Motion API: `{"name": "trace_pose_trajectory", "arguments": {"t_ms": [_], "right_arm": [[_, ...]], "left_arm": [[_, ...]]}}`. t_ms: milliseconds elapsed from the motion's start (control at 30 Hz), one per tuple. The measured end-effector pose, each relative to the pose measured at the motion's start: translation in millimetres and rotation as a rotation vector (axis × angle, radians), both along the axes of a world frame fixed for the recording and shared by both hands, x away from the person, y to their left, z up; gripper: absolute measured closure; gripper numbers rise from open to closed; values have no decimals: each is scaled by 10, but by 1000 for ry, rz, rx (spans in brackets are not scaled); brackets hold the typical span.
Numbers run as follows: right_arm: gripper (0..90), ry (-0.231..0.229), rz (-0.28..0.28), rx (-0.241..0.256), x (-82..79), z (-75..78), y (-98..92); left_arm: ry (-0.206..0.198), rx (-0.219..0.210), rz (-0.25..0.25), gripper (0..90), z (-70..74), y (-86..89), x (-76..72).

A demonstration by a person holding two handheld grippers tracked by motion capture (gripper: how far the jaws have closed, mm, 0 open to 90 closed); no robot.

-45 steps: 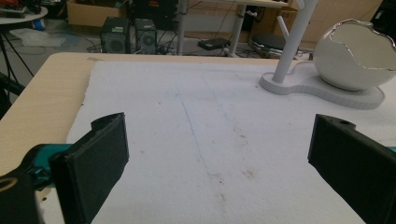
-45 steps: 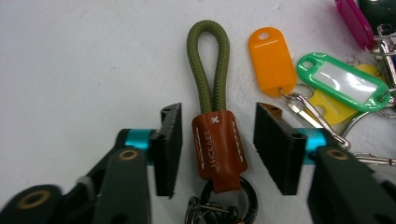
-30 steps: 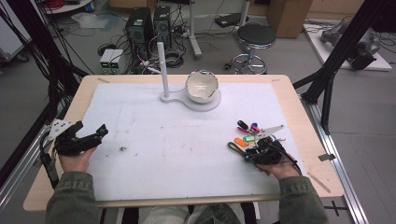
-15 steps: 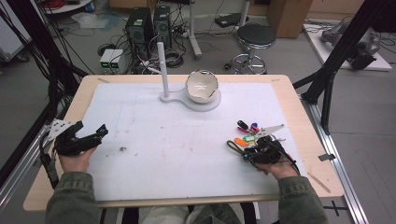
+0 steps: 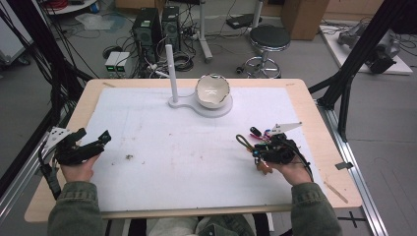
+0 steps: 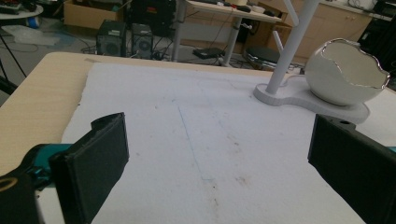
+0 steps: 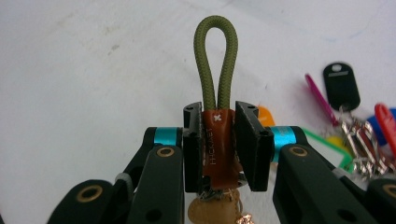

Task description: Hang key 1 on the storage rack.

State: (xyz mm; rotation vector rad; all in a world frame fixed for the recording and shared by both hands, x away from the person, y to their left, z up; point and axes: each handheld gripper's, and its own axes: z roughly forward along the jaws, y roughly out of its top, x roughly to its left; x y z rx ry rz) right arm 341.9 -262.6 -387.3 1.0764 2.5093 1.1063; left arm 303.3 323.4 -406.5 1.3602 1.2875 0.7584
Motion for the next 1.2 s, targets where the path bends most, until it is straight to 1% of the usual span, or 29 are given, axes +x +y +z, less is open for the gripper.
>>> {"name": "trace_pose_trajectory", "arguments": {"t_ms": [233, 267, 300, 433, 467, 600, 633, 733, 767, 800, 867, 900, 1067, 1200], "right_arm": [[731, -8, 13, 40, 88, 125, 139], [731, -16, 19, 59, 114, 178, 170], [731, -16, 19, 59, 114, 178, 170], [731, -16, 28, 77, 153, 293, 248], [731, -24, 32, 78, 167, 317, 269], [731, -30, 52, 77, 211, 396, 367], [730, -24, 51, 79, 219, 412, 392], [730, -21, 59, 97, 260, 446, 450], [729, -17, 63, 110, 293, 457, 484], [729, -17, 63, 110, 293, 457, 484], [729, -5, 62, 135, 329, 458, 510], [729, -1, 60, 139, 346, 457, 521], [729, 8, 65, 145, 418, 474, 612], [729, 6, 55, 145, 497, 541, 698]], "left_arm": [[0, -3, 2, 56, 2, -10, -4], [0, -3, 3, 56, 2, -10, -4], [0, -4, 1, 56, 2, -7, -4], [-2, -8, 3, 56, 2, 0, -4], [-2, -9, 3, 56, 2, 2, -6], [-2, -12, 4, 56, 2, 6, -6], [-2, -13, 5, 56, 2, 6, -7], [-3, -14, 5, 56, 1, 10, -5], [-3, -15, 5, 56, 1, 11, -6], [-4, -17, 6, 56, 2, 12, -6], [-4, -17, 6, 56, 2, 13, -7], [-4, -18, 7, 56, 2, 14, -7], [-4, -21, 7, 56, 0, 15, -4], [-4, -22, 7, 56, 0, 14, -4]]}}
